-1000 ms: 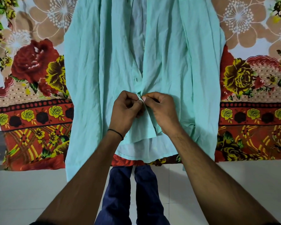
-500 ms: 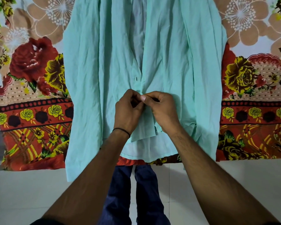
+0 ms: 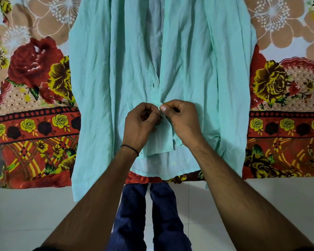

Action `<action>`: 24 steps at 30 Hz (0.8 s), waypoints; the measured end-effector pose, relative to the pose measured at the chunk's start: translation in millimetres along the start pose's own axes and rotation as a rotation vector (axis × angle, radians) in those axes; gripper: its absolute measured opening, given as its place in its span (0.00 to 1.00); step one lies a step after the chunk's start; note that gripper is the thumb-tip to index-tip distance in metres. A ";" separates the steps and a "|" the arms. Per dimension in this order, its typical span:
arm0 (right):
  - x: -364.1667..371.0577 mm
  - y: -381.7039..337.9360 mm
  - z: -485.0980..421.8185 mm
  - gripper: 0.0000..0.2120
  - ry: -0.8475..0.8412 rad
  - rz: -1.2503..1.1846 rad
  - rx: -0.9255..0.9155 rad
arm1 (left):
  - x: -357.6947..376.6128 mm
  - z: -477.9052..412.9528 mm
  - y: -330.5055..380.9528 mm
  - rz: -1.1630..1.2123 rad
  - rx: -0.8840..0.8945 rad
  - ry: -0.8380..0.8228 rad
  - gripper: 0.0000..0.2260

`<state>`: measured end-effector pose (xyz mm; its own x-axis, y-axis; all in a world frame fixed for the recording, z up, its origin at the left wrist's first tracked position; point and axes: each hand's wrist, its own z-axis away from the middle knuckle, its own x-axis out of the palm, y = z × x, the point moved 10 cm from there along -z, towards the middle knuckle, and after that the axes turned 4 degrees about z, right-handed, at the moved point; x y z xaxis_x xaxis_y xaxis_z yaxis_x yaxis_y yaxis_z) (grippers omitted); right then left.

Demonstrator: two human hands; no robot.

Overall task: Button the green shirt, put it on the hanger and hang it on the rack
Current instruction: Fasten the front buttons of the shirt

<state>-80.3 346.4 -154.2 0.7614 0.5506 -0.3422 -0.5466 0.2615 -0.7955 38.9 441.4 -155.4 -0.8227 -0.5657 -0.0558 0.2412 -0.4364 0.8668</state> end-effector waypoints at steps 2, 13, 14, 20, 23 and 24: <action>1.5 -2.2 2.3 0.07 0.014 0.038 -0.021 | 0.8 0.3 0.6 -0.016 -0.003 0.002 0.08; 8.0 0.9 -0.2 0.06 -0.026 0.186 -0.012 | 2.1 -5.1 -14.0 -0.003 -0.187 -0.120 0.09; 7.7 3.7 -1.1 0.03 -0.039 0.170 0.022 | 0.7 -7.7 -13.4 -0.104 -0.180 -0.130 0.08; -34.4 -31.9 -12.4 0.02 0.188 0.083 -0.105 | -20.9 -21.6 55.0 -0.234 0.166 0.192 0.03; -34.8 -57.7 -31.9 0.02 0.169 0.024 -0.169 | -13.8 -47.7 70.4 -0.187 0.142 0.237 0.08; -29.6 -60.8 -41.1 0.04 0.130 0.037 -0.161 | -9.9 -59.8 68.6 -0.266 0.097 0.233 0.12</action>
<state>-55.3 281.7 -116.3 0.7863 0.4477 -0.4258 -0.5199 0.1071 -0.8475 94.4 375.3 -125.0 -0.7082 -0.5902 -0.3874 -0.0246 -0.5278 0.8490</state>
